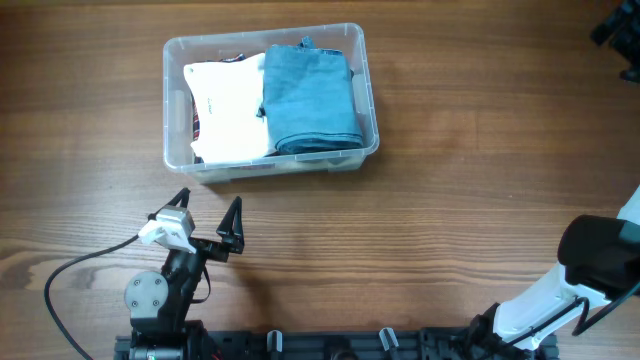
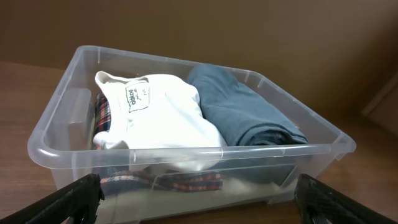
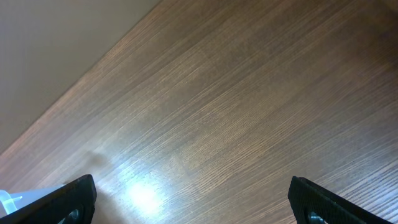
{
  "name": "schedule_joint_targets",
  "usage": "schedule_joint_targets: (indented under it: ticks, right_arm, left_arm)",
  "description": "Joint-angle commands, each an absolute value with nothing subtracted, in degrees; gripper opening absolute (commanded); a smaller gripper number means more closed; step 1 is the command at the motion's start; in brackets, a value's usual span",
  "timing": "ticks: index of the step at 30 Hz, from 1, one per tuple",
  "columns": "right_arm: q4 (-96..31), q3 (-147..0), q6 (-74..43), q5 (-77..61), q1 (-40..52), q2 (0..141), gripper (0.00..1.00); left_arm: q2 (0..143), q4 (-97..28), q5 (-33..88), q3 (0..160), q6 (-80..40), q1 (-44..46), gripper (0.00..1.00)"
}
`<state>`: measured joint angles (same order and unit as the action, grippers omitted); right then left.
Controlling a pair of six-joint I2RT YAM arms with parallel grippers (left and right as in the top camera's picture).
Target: Pack container
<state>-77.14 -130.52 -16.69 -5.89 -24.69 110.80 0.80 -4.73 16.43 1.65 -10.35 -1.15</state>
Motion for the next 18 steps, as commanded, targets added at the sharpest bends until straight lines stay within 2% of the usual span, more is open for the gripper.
schedule_joint_targets:
  ticks: [1,12,18]
  right_arm:
    - [-77.03,-130.61,-17.12,-5.32,-24.62,111.18,1.00]
    - [-77.03,-130.58,-17.10,-5.32,-24.49,111.22,1.00]
    - [-77.01,-130.58,-17.10,-5.32,-20.93,108.12,1.00]
  left_arm:
    - [0.34,-4.49,17.12,1.13,-10.04,-1.37,1.00]
    - [0.34,-4.49,17.12,1.13,-10.04,-1.37,1.00]
    - [0.34,-4.49,17.12,1.13,-10.04,-1.37,1.00]
